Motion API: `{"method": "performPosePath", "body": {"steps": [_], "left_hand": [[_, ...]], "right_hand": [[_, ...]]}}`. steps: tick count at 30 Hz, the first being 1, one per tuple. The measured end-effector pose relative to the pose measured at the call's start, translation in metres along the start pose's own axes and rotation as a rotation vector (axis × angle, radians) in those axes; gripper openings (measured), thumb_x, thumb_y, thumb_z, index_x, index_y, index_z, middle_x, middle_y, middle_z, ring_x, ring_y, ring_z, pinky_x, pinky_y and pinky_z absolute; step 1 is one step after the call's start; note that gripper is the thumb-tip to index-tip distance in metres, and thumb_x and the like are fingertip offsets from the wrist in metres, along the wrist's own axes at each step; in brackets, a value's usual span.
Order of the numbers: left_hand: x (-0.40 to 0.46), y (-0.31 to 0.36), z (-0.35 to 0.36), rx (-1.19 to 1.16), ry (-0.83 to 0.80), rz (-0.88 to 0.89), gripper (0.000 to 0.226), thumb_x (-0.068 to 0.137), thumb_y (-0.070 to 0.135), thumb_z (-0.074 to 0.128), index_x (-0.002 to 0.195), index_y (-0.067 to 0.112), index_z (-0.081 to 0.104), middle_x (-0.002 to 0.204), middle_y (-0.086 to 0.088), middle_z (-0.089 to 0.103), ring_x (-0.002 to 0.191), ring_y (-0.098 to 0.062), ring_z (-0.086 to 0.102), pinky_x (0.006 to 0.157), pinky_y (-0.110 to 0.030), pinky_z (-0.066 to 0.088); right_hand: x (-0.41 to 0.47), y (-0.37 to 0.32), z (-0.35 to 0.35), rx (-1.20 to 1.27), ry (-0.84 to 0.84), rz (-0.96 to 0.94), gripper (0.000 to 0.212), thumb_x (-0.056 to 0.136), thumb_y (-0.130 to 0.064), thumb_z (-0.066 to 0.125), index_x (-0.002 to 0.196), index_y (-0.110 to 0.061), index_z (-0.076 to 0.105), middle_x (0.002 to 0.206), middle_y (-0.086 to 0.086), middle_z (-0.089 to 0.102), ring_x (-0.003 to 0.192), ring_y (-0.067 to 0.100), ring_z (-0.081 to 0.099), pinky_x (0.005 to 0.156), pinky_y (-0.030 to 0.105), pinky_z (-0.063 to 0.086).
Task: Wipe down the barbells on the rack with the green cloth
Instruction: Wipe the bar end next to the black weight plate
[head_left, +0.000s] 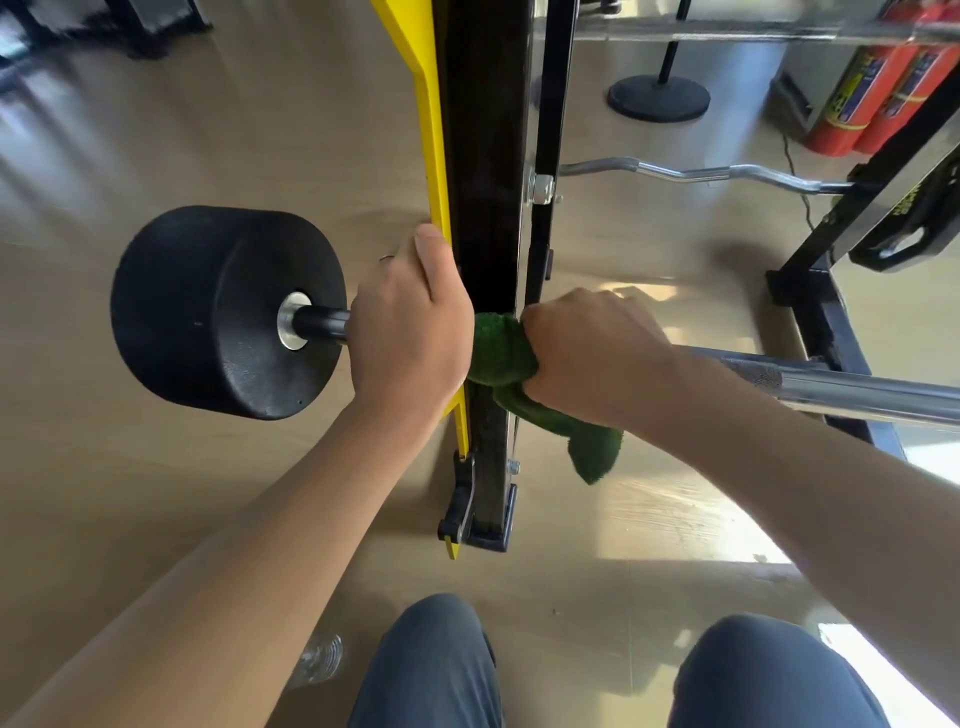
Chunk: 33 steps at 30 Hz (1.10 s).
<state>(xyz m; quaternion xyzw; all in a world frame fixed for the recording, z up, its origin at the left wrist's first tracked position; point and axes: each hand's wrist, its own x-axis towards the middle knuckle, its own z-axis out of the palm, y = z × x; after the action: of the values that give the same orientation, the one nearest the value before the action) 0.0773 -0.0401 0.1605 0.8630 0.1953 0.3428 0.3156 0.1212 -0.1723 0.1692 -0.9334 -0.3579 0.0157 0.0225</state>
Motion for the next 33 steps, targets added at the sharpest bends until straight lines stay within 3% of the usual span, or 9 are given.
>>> {"method": "performPosePath", "body": {"steps": [7,9,12,17,20,22,25,29,33], "left_hand": [[0.003,-0.004,0.000,0.089,0.006,0.041,0.043,0.108,0.026,0.022,0.066,0.028,0.029,0.057,0.007,0.039,0.049,-0.009,0.041,0.042,-0.016,0.023],[0.002,-0.003,0.001,0.075,0.003,0.025,0.044,0.108,0.026,0.022,0.065,0.029,0.029,0.056,0.008,0.040,0.049,-0.008,0.042,0.040,-0.014,0.026],[0.000,-0.003,0.003,0.101,0.008,0.050,0.042,0.107,0.027,0.021,0.066,0.027,0.031,0.057,0.010,0.039,0.049,-0.007,0.042,0.041,-0.012,0.026],[0.001,-0.004,0.002,0.139,-0.012,0.082,0.034,0.108,0.025,0.021,0.076,0.021,0.033,0.058,0.011,0.036,0.048,-0.005,0.037,0.047,-0.008,0.034],[0.001,-0.004,0.004,0.098,0.007,0.084,0.041,0.106,0.029,0.021,0.066,0.028,0.030,0.056,0.007,0.040,0.048,-0.007,0.043,0.042,-0.016,0.022],[0.001,-0.004,0.004,0.081,0.023,0.092,0.042,0.106,0.030,0.021,0.065,0.030,0.029,0.055,0.008,0.040,0.048,-0.006,0.043,0.041,-0.015,0.024],[0.001,-0.004,0.003,0.116,0.060,0.115,0.039,0.106,0.025,0.023,0.071,0.020,0.039,0.055,0.008,0.034,0.044,-0.003,0.033,0.046,-0.007,0.033],[0.000,-0.002,0.005,0.124,0.027,0.089,0.039,0.105,0.030,0.019,0.078,0.017,0.044,0.056,0.007,0.039,0.046,-0.004,0.038,0.040,-0.014,0.025],[-0.002,-0.002,0.006,0.107,0.033,0.079,0.049,0.103,0.038,0.015,0.077,0.016,0.050,0.062,0.001,0.054,0.051,-0.005,0.049,0.046,-0.013,0.025]], "right_hand": [[-0.046,0.026,0.024,-0.319,0.340,-0.019,0.039,0.069,0.000,0.072,0.100,-0.009,0.050,0.084,0.010,0.054,0.068,0.027,0.048,0.058,0.035,0.038],[-0.053,0.027,0.024,-0.316,0.314,-0.004,0.041,0.068,0.000,0.070,0.103,-0.009,0.049,0.087,0.010,0.054,0.071,0.027,0.048,0.059,0.035,0.039],[-0.027,0.015,-0.005,-0.189,-0.022,0.086,0.029,0.075,-0.021,0.070,0.100,-0.017,0.054,0.082,-0.002,0.059,0.068,0.016,0.053,0.055,0.027,0.035],[0.033,0.024,-0.040,0.610,-1.010,0.356,0.027,0.075,-0.020,0.080,0.097,-0.006,0.072,0.086,0.011,0.076,0.074,0.027,0.074,0.064,0.032,0.060],[0.038,0.025,-0.041,0.718,-1.105,0.442,0.019,0.083,-0.020,0.071,0.076,-0.003,0.077,0.077,0.013,0.073,0.060,0.025,0.070,0.060,0.030,0.060],[0.037,0.022,-0.038,0.703,-1.122,0.420,0.019,0.083,-0.022,0.071,0.084,-0.004,0.076,0.083,0.014,0.073,0.068,0.027,0.071,0.070,0.034,0.060],[0.034,0.018,-0.030,0.609,-0.946,0.353,0.032,0.075,-0.032,0.081,0.095,-0.008,0.074,0.087,0.011,0.076,0.079,0.028,0.074,0.077,0.039,0.060],[0.015,0.005,-0.019,0.156,-0.409,0.137,0.032,0.075,-0.049,0.075,0.079,-0.019,0.063,0.066,-0.002,0.066,0.058,0.015,0.063,0.048,0.021,0.042],[-0.010,-0.005,0.019,-0.310,0.206,0.070,0.015,0.088,-0.025,0.057,0.084,-0.020,0.043,0.065,-0.005,0.043,0.051,0.018,0.037,0.057,0.029,0.030]]}}
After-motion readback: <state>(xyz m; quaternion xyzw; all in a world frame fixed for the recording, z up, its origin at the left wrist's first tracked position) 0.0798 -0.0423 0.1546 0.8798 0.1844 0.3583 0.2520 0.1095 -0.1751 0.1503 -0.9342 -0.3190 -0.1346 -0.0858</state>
